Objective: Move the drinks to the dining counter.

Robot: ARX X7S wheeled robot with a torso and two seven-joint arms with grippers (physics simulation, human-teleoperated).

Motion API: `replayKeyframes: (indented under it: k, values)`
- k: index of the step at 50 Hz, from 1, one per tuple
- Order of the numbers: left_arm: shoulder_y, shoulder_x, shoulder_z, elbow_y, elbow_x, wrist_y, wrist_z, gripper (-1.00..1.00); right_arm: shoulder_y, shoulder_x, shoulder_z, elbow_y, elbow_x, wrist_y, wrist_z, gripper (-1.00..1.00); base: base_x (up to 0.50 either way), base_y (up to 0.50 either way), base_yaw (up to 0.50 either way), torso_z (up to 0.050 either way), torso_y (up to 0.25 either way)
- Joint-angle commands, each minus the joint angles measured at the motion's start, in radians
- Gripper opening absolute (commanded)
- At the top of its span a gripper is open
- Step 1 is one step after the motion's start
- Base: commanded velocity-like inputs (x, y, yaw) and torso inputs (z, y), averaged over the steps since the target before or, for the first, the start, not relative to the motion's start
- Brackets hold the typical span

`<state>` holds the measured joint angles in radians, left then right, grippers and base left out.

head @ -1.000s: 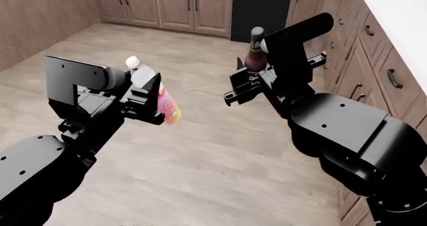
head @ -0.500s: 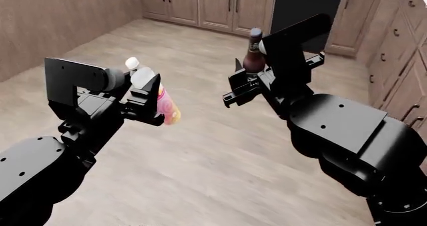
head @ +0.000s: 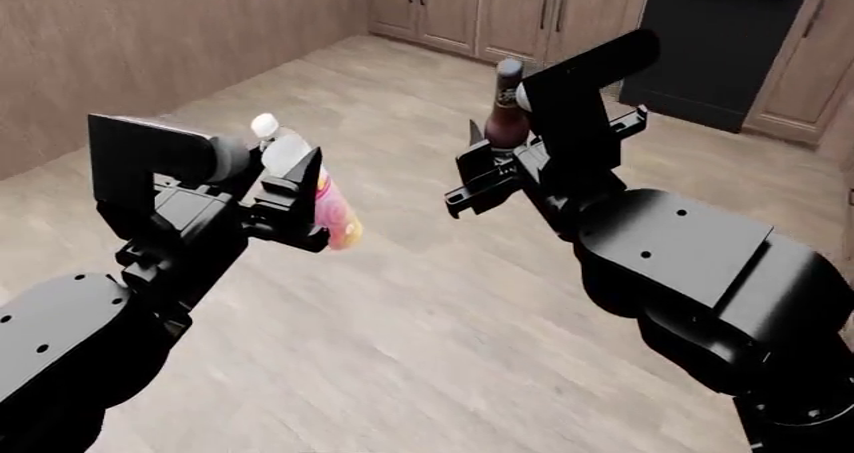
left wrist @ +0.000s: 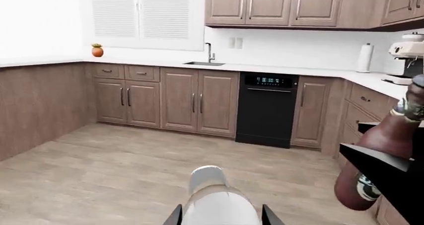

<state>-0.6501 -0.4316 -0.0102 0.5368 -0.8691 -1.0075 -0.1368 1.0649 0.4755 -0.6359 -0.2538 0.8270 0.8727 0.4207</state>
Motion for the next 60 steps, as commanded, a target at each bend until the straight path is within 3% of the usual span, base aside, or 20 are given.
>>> replayKeyframes:
  k: [1, 60]
  values:
    - [-0.002, -0.002, -0.006, 0.005, -0.007, 0.015, -0.004, -1.0, 0.004, 0.001, -0.002, -0.003, -0.017, 0.003, -0.006, -1.0, -0.07, 0.1, 0.5, 0.0, 0.0]
    - [-0.009, -0.017, 0.01, 0.003, -0.03, 0.024, -0.025, -1.0, -0.002, 0.01, -0.009, -0.012, -0.002, 0.009, 0.006, -1.0, -0.1, 0.1, 0.5, 0.001, 0.001]
